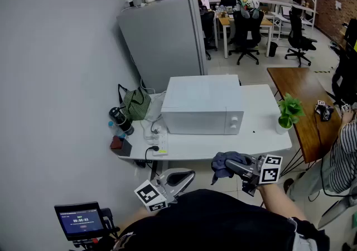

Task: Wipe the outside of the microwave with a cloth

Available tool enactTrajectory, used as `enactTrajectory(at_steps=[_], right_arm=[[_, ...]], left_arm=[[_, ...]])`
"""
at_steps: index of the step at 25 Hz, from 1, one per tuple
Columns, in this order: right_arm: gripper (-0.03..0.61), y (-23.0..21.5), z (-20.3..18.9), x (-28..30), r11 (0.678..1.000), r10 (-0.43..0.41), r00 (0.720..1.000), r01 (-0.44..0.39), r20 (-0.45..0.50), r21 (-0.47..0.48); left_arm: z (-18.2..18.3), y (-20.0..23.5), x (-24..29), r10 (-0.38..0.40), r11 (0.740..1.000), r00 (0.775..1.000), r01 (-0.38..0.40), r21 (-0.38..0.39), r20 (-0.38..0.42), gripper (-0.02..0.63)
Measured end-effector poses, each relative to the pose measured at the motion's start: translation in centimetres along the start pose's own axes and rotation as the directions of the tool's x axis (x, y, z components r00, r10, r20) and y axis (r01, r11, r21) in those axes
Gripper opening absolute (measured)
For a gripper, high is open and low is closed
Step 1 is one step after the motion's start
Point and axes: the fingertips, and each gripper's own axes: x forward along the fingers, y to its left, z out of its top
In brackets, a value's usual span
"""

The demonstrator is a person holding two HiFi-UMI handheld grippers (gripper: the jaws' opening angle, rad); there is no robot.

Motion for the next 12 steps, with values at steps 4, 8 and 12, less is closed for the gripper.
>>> enactTrajectory(at_steps=[4,8,12], right_arm=[[0.08,-0.9,0.4,-1.8,0.999,0.028,1.0,-0.028,-0.008,-0.016],[0.08,-2.6,0.7,-1.6,0.999,0.035,0.999,-0.036,-0.027,-0.014],[0.08,-2.8,0.6,1.5,0.999,0.048,0.998,-0.049,-0.049,-0.017]], left_arm=[[-1.5,-1.1,2.8,-0.011,1.0,0.999,0.011,0.0,-0.045,0.003],[-1.8,-0.2,3.1,0.029,0.999,0.999,-0.03,-0.012,-0.043,0.003],[-1.6,1.6,2.0,0.026,0.999,0.999,-0.026,-0.021,-0.034,0.003]])
